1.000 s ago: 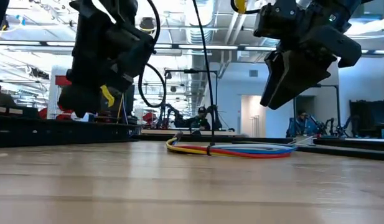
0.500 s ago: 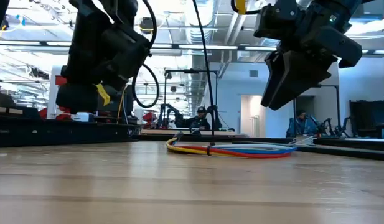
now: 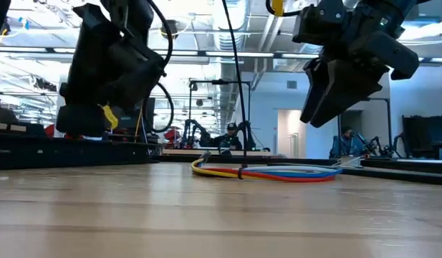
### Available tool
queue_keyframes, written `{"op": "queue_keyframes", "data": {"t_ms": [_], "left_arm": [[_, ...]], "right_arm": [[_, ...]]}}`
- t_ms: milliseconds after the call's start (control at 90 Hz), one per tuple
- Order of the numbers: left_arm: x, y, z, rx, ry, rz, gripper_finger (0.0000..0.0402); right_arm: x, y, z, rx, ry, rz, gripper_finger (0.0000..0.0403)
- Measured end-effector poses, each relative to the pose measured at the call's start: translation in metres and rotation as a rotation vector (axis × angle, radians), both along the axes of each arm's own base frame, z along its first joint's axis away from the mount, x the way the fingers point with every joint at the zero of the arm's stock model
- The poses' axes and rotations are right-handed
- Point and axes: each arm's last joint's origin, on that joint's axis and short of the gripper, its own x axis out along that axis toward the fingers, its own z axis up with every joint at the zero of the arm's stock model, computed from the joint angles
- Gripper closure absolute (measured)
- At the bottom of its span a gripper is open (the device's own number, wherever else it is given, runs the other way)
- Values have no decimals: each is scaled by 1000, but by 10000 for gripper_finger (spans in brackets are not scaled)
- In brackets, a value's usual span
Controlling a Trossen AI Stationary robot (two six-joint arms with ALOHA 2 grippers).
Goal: Ziptie cables
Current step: Put the zip tied cable into the black cable duct
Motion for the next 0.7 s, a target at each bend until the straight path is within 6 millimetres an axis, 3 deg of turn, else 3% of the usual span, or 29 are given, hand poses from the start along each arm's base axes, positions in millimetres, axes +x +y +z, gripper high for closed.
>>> {"op": "queue_keyframes", "data": {"t_ms": [356, 700], "left_arm": [[5, -10, -2, -65, -56, -1, 257], [20, -22, 13, -85, -141, -35, 257]], "right_arm": [[0, 0, 0, -1, 1, 2, 194], [0, -2, 0, -4, 4, -4, 194]]}}
